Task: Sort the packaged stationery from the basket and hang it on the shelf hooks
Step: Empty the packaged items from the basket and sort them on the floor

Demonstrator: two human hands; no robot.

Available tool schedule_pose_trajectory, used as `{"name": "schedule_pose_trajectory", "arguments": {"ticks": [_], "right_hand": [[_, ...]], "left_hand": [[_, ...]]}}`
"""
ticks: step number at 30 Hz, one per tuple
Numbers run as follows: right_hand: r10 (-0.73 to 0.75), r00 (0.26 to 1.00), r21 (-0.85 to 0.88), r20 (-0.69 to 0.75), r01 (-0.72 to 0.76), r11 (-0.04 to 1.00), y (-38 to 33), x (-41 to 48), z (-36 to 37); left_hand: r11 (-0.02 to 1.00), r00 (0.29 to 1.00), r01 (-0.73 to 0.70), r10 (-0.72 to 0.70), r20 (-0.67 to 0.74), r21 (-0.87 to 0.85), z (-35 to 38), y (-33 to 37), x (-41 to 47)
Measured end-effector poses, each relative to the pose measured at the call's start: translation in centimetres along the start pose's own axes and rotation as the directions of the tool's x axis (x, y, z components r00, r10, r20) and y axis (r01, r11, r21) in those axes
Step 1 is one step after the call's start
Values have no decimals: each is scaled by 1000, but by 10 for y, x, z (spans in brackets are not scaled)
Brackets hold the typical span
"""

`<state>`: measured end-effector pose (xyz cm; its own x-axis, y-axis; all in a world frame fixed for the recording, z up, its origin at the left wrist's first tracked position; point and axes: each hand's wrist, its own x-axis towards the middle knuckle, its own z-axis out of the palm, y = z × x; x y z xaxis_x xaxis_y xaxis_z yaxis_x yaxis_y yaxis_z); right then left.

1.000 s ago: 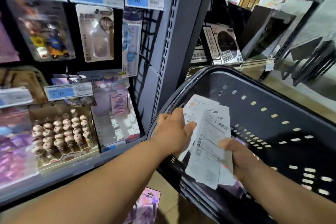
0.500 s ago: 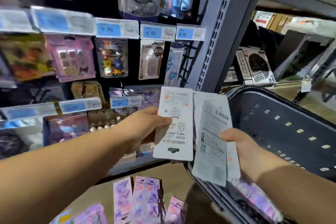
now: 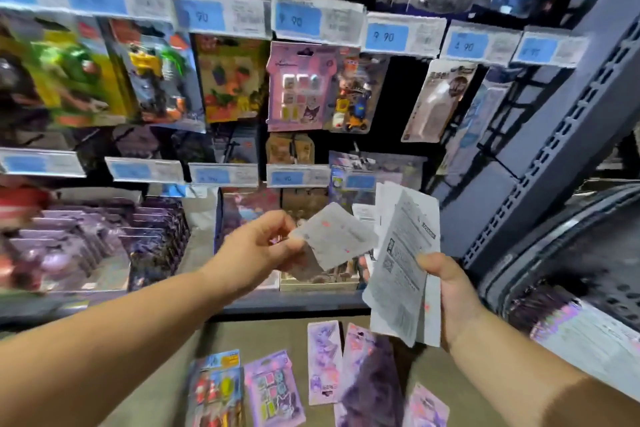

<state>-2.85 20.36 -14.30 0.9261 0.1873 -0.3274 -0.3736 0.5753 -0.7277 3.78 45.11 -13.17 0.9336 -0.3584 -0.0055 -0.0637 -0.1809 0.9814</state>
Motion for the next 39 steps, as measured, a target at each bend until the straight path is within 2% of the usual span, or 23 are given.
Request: {"name": "schedule_pose_trajectory", "arguments": {"ticks": [4, 7, 9, 18, 21, 24, 28, 34, 36, 39], "right_hand": [[76, 997, 81, -29, -74, 994, 35, 24, 3], [130, 988, 95, -86, -122, 988, 55, 38, -2], [163, 982, 83, -95, -156, 984, 66, 43, -3], [208, 978, -5, 12, -207, 978, 86, 43, 8], [216, 975, -25, 51, -215, 976, 91, 46, 6], [225, 971, -62, 74, -221, 973, 93, 50, 8], [226, 973, -108, 50, -220, 970, 87, 61, 5], [197, 979, -107, -46, -201, 974, 97, 63, -24], [218, 973, -96, -71, -224, 970, 103, 62, -31], [253, 964, -94, -76, -260, 961, 111, 60, -34]], "left_hand": [[982, 999, 41, -43, -9, -183, -8, -37, -13], [921, 980, 168, -194, -40, -350, -14, -56, -15], [910, 971, 201, -234, -48, -363, -17, -61, -14], [936, 973, 142, -192, -129, -322, -20, -89, -19], [881, 965, 156, -232, -120, -446, -19, -102, -24], [783, 943, 233, -327, -63, -576, -22, -113, -27], [794, 926, 334, -377, 20, -508, -28, -126, -27], [730, 838, 516, -539, 88, -447, 1, -153, -35], [730, 828, 530, -556, 74, -432, 15, -156, -33], [777, 872, 463, -484, 66, -426, 27, -155, -29]]}}
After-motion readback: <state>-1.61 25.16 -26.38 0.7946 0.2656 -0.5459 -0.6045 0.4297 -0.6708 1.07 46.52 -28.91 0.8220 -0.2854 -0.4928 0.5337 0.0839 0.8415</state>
